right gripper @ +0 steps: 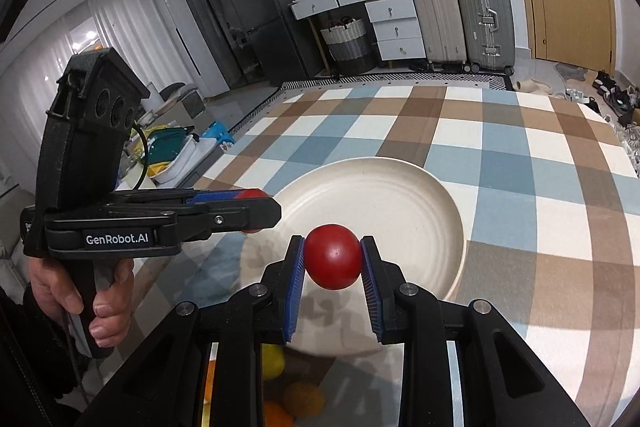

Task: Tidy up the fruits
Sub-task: 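Carry both tomatoes over the cream plate and open both grippers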

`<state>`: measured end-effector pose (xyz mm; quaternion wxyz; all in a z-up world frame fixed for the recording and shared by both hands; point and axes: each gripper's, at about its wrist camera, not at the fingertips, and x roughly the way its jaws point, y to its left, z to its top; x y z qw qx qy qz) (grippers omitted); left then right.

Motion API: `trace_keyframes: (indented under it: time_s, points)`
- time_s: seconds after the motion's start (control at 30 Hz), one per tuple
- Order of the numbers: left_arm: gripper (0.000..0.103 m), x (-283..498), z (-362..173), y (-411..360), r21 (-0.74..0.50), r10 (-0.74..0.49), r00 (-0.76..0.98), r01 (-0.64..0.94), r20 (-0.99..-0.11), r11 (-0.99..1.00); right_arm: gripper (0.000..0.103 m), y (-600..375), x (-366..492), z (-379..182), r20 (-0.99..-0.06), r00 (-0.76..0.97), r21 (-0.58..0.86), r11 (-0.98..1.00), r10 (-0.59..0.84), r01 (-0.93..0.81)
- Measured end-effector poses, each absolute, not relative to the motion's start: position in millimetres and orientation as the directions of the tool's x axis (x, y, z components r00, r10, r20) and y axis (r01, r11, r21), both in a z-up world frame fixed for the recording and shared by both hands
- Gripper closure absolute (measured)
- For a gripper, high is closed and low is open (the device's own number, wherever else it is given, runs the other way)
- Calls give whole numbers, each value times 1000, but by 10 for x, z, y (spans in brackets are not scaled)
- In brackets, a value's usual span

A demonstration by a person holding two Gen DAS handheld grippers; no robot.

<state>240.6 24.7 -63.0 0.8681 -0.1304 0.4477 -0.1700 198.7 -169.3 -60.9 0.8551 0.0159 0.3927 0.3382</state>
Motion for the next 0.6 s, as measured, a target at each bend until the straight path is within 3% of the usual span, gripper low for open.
trace_keyframes:
  time_s: [0.6]
  points:
    - [74,2674,-1004,164,-414,-443,491,175,-750,893,75,-1541,2188,-970,-716,442,252,791,540,-557]
